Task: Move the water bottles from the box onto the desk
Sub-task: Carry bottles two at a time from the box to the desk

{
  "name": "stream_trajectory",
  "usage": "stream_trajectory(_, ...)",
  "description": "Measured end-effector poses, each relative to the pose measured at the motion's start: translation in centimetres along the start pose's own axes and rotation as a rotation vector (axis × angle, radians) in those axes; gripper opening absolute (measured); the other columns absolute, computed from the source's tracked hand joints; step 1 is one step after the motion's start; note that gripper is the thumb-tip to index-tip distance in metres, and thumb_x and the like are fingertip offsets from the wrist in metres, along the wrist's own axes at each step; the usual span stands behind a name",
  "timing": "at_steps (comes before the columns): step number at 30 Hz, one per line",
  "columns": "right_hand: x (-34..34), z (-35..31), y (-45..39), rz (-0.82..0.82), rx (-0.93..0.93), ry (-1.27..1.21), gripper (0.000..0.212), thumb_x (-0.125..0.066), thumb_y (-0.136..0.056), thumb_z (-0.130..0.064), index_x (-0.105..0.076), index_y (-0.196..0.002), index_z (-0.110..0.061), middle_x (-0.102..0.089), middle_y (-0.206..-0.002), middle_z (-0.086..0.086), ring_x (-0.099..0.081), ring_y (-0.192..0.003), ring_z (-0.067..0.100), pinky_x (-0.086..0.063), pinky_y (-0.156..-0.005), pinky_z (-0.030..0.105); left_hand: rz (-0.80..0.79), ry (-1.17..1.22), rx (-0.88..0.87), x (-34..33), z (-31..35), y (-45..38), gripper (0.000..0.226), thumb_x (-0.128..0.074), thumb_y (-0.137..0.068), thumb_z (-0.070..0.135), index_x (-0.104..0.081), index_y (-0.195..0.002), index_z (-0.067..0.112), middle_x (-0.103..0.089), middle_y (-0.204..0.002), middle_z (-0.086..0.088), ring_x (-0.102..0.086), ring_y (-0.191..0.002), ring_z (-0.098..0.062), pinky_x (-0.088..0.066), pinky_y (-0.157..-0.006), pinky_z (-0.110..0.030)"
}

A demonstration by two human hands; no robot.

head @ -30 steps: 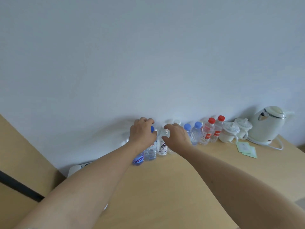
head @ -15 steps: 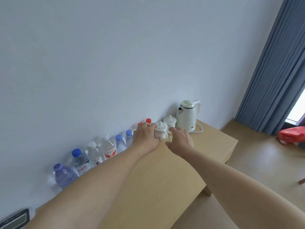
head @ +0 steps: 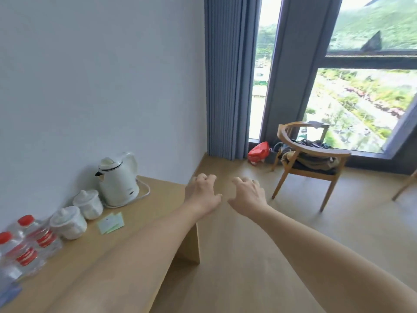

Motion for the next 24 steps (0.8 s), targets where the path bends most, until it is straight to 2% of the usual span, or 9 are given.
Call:
stream_trajectory(7, 2.6, 14.1, -1.2, 0.047, -0.317, -0.018, 0.059, -0.073, -0.085, -0.041, -0.049, -0.137, -0.028, -0.055, -0.132, 0.005, -0.050, -0.120, 0.029, -0.047, -0.098, 0.044, -0.128, 0.020, -0.252, -6.5, 13.5, -7.0, 0.062, -0.066, -0.089, 0.045, -0.051, -0.145, 0.025, -0.053, -0.144, -0.006, -0.047, -0.131, -0.029, -0.044, -0.104, -0.041)
stream_trajectory(10, 3.2, 19.9, -1.8, 0.073, -0.458, -0.027, 0.062, -0.072, -0.087, -0.040, -0.047, -0.142, -0.029, -0.054, -0.136, 0.004, -0.049, -0.123, 0.028, -0.043, -0.098, 0.042, -0.189, 0.051, -0.346, -9.7, 18.7, -10.6, 0.056, -0.067, -0.090, 0.041, -0.053, -0.142, 0.025, -0.053, -0.142, -0.005, -0.048, -0.130, -0.027, -0.044, -0.103, -0.040)
stream_trajectory(17, 6.8, 33.0, -6.2, 0.107, -0.733, 0.003, 0.061, -0.066, -0.088, -0.045, -0.046, -0.143, -0.029, -0.052, -0.138, 0.003, -0.045, -0.129, 0.029, -0.041, -0.101, 0.042, -0.298, 0.056, -0.606, -16.6, 31.9, -20.8, 0.060, -0.065, -0.093, 0.036, -0.047, -0.149, 0.024, -0.050, -0.146, -0.008, -0.043, -0.136, -0.029, -0.041, -0.109, -0.044)
stream_trajectory(24, 11.3, 43.7, -11.2, 0.154, -0.960, -0.004, 0.065, -0.067, -0.089, -0.047, -0.043, -0.147, -0.030, -0.048, -0.144, 0.003, -0.041, -0.134, 0.027, -0.038, -0.105, 0.040, -0.397, 0.090, -0.809, -21.7, 45.2, -30.2, 0.062, -0.068, -0.090, 0.037, -0.047, -0.147, 0.024, -0.051, -0.142, -0.007, -0.045, -0.131, -0.029, -0.044, -0.103, -0.043)
Point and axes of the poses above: each hand's wrist, its own y-axis away from the middle knuckle, its own x-axis out of the back of the hand, z = x × y, the point moved 1 cm from there along -y, towards the middle knuckle
